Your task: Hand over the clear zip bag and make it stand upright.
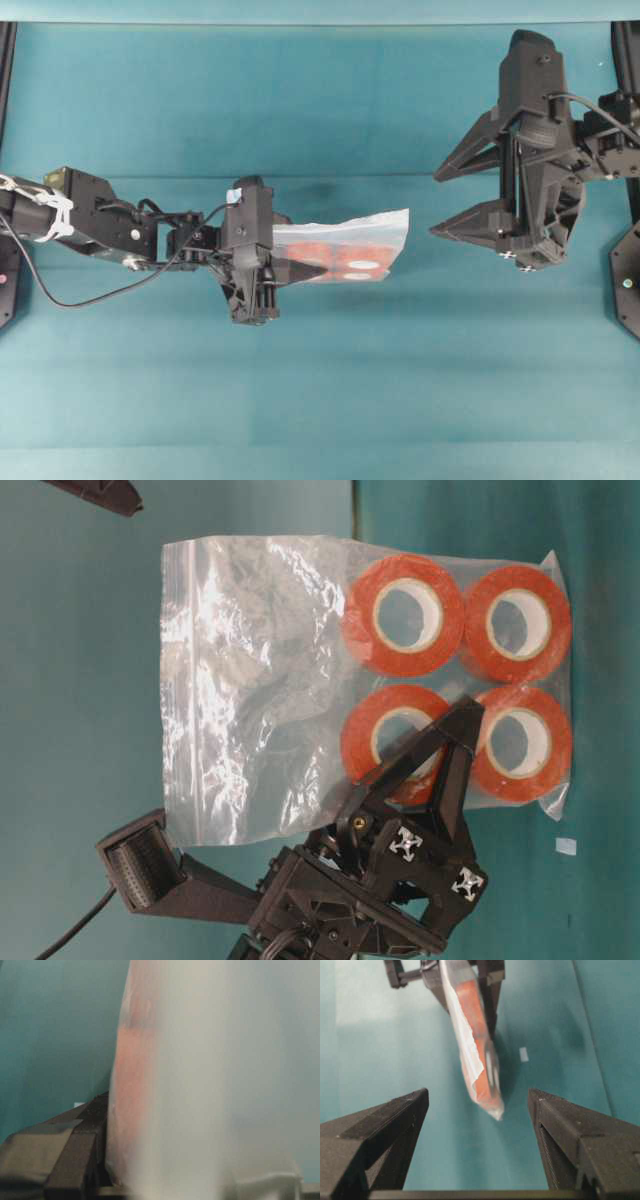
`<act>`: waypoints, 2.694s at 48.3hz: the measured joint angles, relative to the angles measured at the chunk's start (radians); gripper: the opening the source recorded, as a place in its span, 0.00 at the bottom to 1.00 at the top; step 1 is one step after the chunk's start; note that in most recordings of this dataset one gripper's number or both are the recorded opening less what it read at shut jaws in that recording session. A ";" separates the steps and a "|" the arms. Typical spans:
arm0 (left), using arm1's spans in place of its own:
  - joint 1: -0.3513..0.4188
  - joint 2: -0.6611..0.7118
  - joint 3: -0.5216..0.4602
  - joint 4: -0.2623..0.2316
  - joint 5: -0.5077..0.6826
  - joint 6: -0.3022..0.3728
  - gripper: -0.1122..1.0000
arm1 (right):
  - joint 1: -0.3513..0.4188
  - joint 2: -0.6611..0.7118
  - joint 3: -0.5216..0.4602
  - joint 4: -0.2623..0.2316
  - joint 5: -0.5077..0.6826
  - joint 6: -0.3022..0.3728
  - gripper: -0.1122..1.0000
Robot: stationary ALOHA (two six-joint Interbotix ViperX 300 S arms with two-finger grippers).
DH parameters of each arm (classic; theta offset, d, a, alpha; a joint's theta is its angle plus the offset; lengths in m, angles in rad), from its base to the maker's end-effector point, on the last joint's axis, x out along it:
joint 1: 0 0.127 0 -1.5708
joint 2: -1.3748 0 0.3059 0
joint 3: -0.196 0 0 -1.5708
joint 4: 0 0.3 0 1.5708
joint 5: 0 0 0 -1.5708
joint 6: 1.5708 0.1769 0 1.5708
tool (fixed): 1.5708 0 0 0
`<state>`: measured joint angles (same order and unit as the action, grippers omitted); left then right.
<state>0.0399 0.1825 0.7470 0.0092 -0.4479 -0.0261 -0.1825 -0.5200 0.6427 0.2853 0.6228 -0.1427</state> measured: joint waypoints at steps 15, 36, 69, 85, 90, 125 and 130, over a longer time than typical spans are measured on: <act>0.000 0.000 0.000 0.000 -0.002 0.000 0.32 | 0.002 0.000 0.003 0.000 -0.002 0.002 0.88; -0.002 0.000 0.000 0.000 0.000 -0.006 0.32 | 0.000 0.000 0.009 0.000 -0.002 0.000 0.88; -0.008 -0.002 -0.002 0.000 0.000 -0.005 0.32 | 0.006 0.000 0.021 0.000 -0.002 0.002 0.88; -0.009 0.000 -0.002 0.000 0.000 -0.003 0.32 | 0.005 0.000 0.021 0.000 -0.002 0.002 0.88; -0.009 0.000 -0.002 0.000 0.000 -0.003 0.32 | 0.006 0.000 0.021 0.002 -0.002 0.002 0.88; -0.009 0.000 -0.002 0.000 0.000 -0.003 0.32 | 0.008 -0.015 0.034 0.002 -0.002 0.002 0.88; -0.009 0.000 -0.002 0.000 0.000 -0.003 0.32 | 0.008 -0.020 0.037 0.002 -0.002 0.002 0.88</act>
<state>0.0307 0.1825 0.7455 0.0092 -0.4479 -0.0291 -0.1749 -0.5400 0.6796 0.2869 0.6213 -0.1411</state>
